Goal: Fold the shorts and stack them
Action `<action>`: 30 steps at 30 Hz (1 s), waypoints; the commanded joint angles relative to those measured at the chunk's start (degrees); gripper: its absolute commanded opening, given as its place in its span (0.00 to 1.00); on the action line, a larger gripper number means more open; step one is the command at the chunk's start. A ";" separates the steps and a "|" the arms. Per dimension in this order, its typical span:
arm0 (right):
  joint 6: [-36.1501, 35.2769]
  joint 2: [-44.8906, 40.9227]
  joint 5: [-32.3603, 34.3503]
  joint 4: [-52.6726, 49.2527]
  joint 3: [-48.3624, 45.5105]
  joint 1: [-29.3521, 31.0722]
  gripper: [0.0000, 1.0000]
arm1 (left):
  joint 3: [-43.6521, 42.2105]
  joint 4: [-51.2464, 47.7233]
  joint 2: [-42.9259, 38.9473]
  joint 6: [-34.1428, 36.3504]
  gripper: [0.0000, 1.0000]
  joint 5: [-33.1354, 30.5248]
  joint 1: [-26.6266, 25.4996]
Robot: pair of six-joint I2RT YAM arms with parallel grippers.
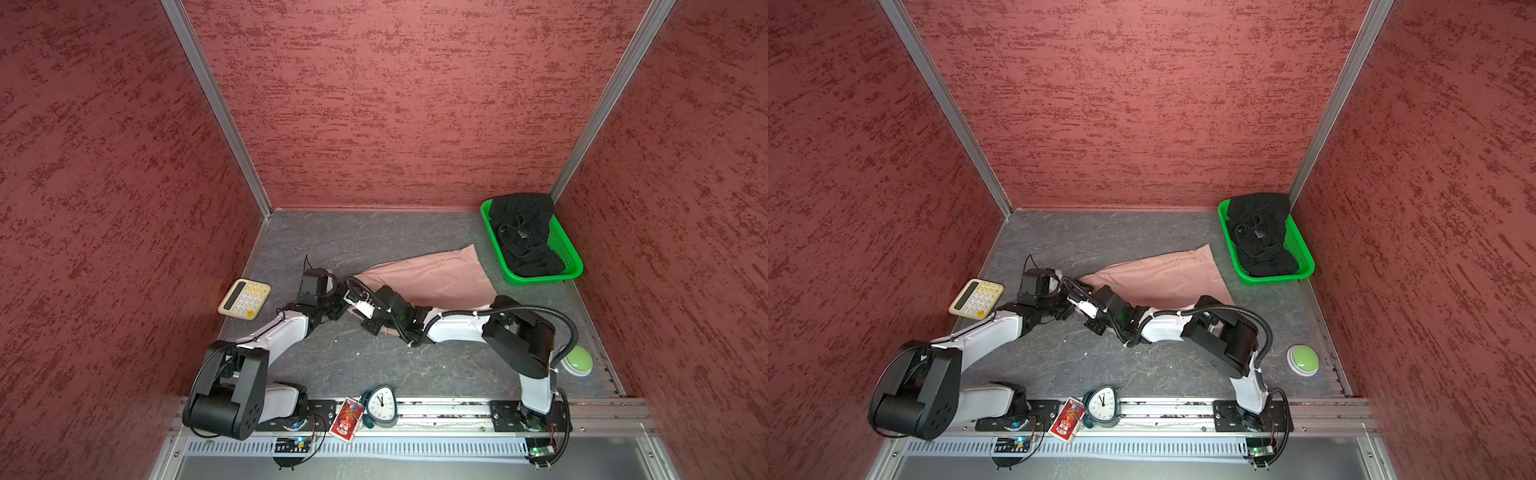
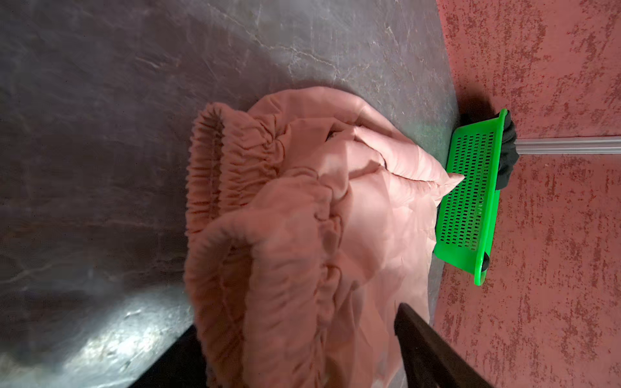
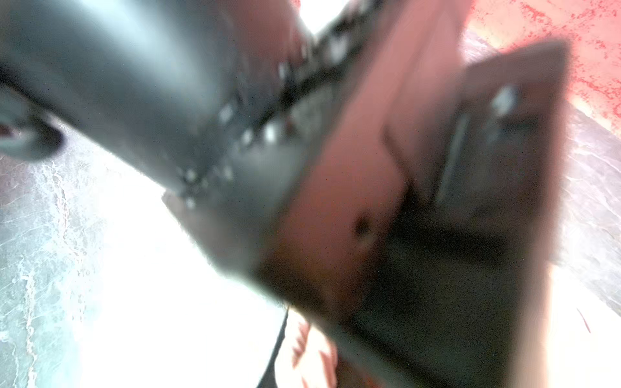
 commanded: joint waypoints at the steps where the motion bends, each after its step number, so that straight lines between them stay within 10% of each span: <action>1: -0.55 -2.14 -0.67 3.24 -0.12 0.39 0.06 | 0.44 1.68 2.17 0.54 0.68 1.80 -0.68; 3: 0.03 -2.08 -0.89 3.31 0.28 0.42 0.13 | 0.54 3.11 2.95 -0.19 0.51 2.19 -1.22; 6: 2.12 -3.73 -1.98 3.58 -0.29 0.39 0.57 | 2.33 0.04 3.12 1.47 0.28 1.67 -1.13; 14: 16.27 -22.31 -9.63 2.04 -8.84 -5.53 0.64 | 13.65 -20.42 2.59 11.58 0.13 -1.85 0.10; 17: 22.35 -28.14 -14.21 -2.90 -12.09 -11.29 0.60 | 16.15 -24.38 1.70 13.45 0.11 -1.75 0.60; 22: 25.94 -33.88 -12.31 -5.64 -19.24 -17.94 0.24 | 22.06 -34.20 1.18 17.36 0.05 -3.28 0.79; 30: 26.34 -21.33 -21.58 -5.63 -13.82 -19.74 0.00 | 32.66 -45.93 1.01 23.26 0.00 -9.16 1.31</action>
